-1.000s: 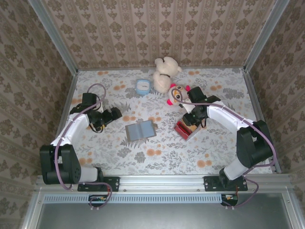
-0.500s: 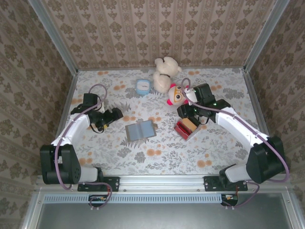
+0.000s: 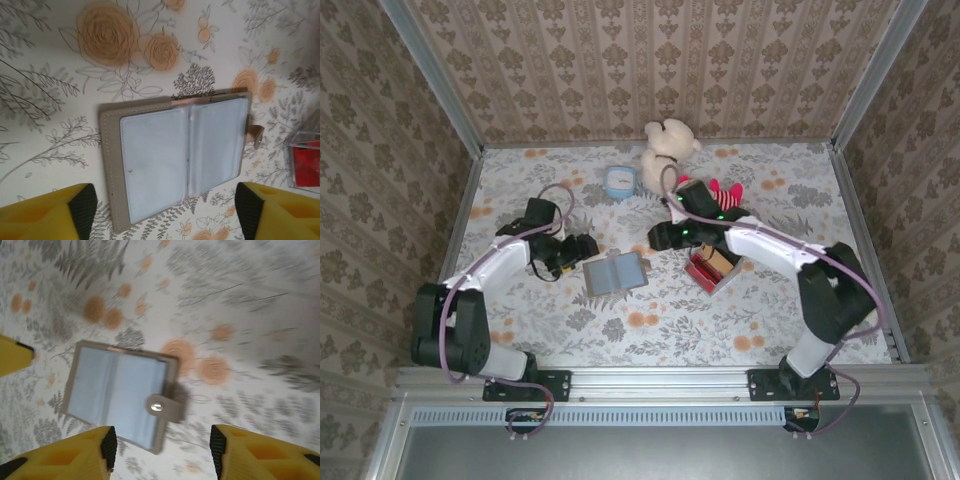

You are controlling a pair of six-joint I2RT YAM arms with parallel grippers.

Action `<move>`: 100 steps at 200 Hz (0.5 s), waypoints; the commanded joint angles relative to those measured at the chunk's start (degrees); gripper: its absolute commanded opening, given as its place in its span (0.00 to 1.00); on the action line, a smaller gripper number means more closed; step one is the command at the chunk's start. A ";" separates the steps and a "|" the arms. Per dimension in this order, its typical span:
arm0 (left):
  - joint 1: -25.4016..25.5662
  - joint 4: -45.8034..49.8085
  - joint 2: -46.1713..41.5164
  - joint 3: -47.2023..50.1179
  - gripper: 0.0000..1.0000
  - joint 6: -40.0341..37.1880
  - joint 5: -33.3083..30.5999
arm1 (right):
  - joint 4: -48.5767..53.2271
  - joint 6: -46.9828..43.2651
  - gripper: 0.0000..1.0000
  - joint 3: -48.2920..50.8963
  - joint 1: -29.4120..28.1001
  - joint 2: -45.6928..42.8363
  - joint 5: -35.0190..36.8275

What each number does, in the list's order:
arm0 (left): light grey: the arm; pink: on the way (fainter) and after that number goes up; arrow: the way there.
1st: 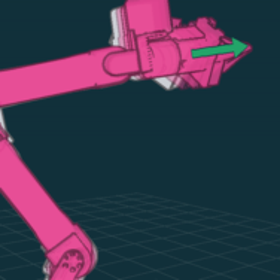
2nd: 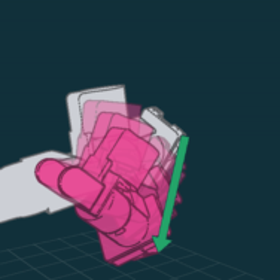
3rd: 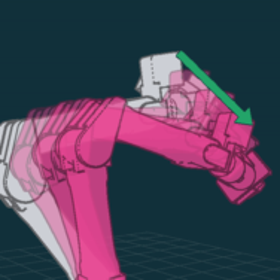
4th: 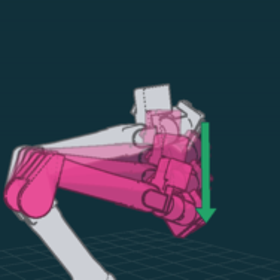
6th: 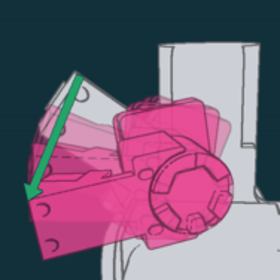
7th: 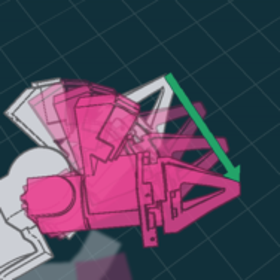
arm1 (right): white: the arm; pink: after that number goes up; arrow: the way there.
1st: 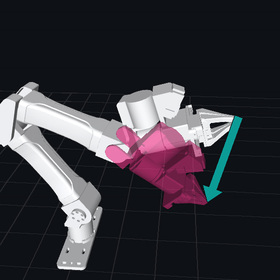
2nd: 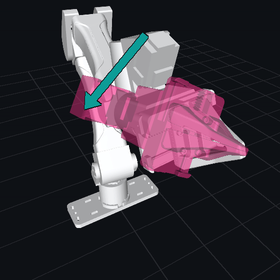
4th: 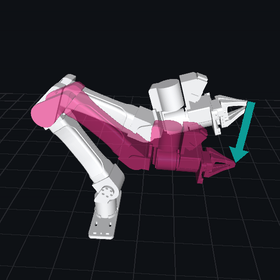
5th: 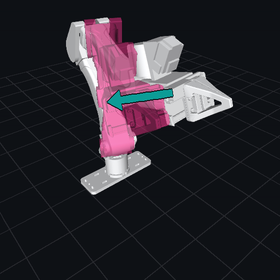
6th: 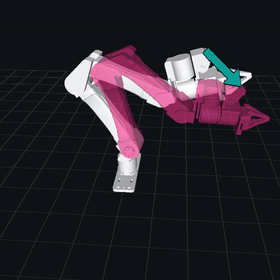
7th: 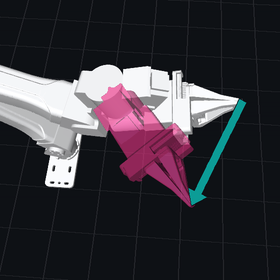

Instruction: Take the credit cards out of the card holder

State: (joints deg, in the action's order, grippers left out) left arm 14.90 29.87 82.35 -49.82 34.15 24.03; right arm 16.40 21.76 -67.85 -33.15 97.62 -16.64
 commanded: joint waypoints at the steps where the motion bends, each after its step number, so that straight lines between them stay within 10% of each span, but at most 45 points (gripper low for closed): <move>1: 1.41 -0.54 2.61 -0.43 0.70 1.09 -1.68 | -1.45 5.27 0.55 -3.43 -2.52 4.37 -0.38; 100: 2.84 -3.15 9.60 -0.44 0.45 2.14 -0.89 | 0.04 11.15 0.45 -10.68 -5.68 17.60 -4.27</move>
State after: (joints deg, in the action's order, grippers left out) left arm 17.61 26.79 90.39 -49.82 35.62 23.33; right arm 14.68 31.79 -75.94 -37.80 114.02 -18.74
